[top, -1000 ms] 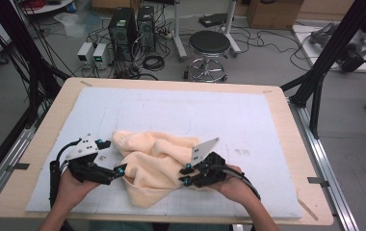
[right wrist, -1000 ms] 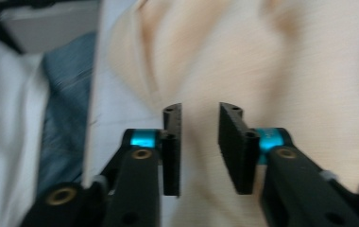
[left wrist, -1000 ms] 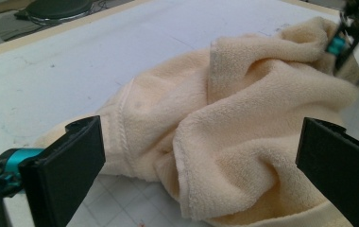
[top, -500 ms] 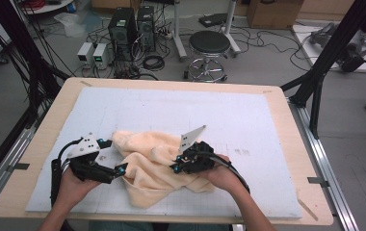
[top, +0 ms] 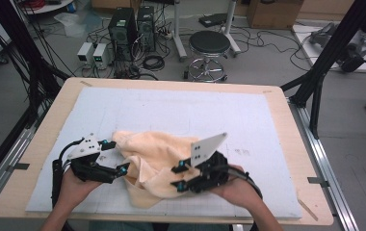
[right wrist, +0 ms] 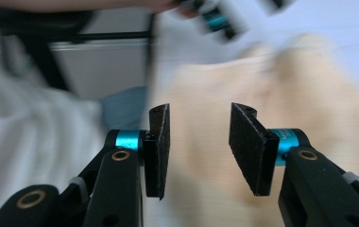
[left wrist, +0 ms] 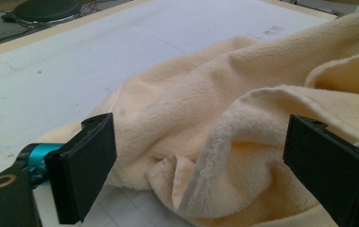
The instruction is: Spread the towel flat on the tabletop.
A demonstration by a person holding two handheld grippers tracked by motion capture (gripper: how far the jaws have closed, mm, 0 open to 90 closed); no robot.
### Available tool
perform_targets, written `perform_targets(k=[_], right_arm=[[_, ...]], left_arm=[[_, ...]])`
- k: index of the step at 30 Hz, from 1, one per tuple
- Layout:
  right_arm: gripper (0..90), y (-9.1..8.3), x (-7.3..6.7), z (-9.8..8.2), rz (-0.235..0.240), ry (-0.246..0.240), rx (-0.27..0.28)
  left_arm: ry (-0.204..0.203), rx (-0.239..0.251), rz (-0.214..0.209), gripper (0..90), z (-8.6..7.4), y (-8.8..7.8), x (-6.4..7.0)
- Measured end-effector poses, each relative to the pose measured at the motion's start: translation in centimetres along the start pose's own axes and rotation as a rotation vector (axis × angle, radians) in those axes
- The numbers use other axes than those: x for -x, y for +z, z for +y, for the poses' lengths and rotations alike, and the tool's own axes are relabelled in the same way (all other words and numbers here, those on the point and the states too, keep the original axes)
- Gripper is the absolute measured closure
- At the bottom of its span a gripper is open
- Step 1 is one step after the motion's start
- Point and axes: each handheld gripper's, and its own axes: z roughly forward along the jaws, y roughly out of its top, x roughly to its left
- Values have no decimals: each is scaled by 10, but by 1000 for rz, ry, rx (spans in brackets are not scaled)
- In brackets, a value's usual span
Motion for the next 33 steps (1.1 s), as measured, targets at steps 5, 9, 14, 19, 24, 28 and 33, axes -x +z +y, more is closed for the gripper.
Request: perform_targets(k=[5, 9, 14, 19, 24, 28, 33], right_arm=[[505, 14, 55, -11, -87, 94, -63], [496, 26, 61, -25, -102, 104, -126], [491, 20, 60, -61, -116, 223, -127], [691, 36, 47, -76, -47, 211, -144], [738, 43, 38, -68, -42, 165, -139], [777, 36, 24, -62, -52, 158, -106], [789, 37, 2, -60, -20, 135, -95]], left_arm=[[0, 5, -23, 153, 4, 8, 1], [-9, 27, -67, 182, 8, 9, 4], [31, 15, -129, 251, 10, 13, 13], [83, -58, -220, 477, 8, 28, 21], [122, -98, -289, 769, 1, 22, 31], [100, -89, -291, 810, -9, -2, 31], [93, -91, -275, 815, -24, -35, 41]])
